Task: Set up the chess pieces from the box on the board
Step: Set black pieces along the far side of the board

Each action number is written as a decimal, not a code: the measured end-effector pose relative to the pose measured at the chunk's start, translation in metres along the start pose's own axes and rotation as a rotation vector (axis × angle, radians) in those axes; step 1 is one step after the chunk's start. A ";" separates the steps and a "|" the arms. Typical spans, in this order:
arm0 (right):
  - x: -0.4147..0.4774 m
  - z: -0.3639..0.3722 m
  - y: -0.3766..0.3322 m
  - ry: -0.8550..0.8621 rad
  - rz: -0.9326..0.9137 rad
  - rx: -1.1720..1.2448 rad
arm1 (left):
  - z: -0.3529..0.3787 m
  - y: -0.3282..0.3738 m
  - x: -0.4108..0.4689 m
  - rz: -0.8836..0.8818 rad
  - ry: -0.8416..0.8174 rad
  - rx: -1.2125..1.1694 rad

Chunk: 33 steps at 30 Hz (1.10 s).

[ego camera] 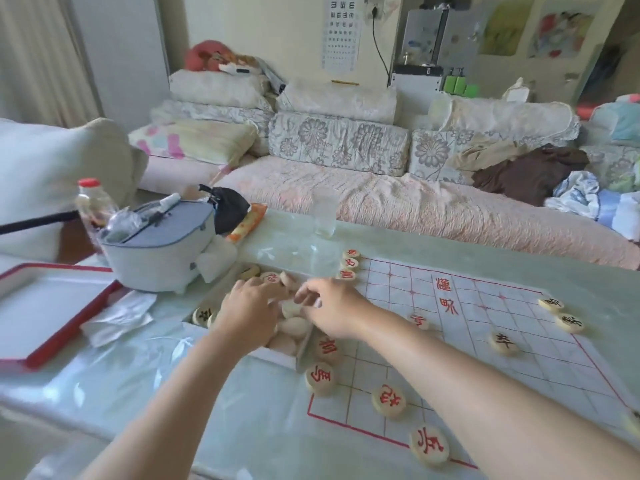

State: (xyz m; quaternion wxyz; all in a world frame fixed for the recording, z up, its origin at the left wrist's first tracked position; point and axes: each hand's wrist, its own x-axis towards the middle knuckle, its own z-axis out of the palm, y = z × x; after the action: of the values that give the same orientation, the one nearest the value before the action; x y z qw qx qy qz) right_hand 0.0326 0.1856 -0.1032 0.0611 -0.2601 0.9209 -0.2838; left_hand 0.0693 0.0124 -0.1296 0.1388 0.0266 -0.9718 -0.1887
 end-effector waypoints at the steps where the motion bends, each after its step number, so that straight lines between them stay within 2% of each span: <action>1: 0.005 0.007 -0.009 -0.028 -0.003 -0.008 | -0.006 -0.011 0.001 -0.006 0.018 -0.004; 4: 0.016 0.026 -0.031 -0.082 -0.012 -0.031 | -0.018 -0.040 0.003 -0.022 0.016 0.046; 11: 0.026 0.058 -0.050 -0.173 -0.028 -0.261 | -0.024 -0.071 -0.007 -0.066 -0.179 0.222; 15: 0.025 0.065 -0.051 -0.177 -0.024 -0.239 | -0.024 -0.076 -0.011 -0.078 -0.220 0.208; 18: 0.023 0.063 -0.050 -0.136 -0.010 -0.125 | -0.023 -0.073 -0.010 -0.084 -0.219 0.178; 21: 0.021 0.058 -0.045 -0.018 0.055 0.005 | -0.020 -0.067 -0.010 -0.057 -0.196 0.161; 23: 0.019 0.054 -0.039 0.035 0.098 -0.032 | -0.020 -0.063 -0.010 -0.030 -0.189 0.152; 26: 0.018 0.051 -0.031 0.023 0.110 -0.191 | -0.019 -0.059 -0.008 0.013 -0.163 0.181; 33: 0.016 0.052 -0.025 -0.065 0.101 -0.191 | -0.018 -0.055 -0.005 0.041 -0.142 0.097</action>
State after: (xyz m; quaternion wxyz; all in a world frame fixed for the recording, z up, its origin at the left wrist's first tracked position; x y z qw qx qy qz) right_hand 0.0435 0.1339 -0.1317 0.0801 -0.2272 0.9532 -0.1827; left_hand 0.0796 -0.0443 -0.1351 0.0718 -0.0003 -0.9875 -0.1402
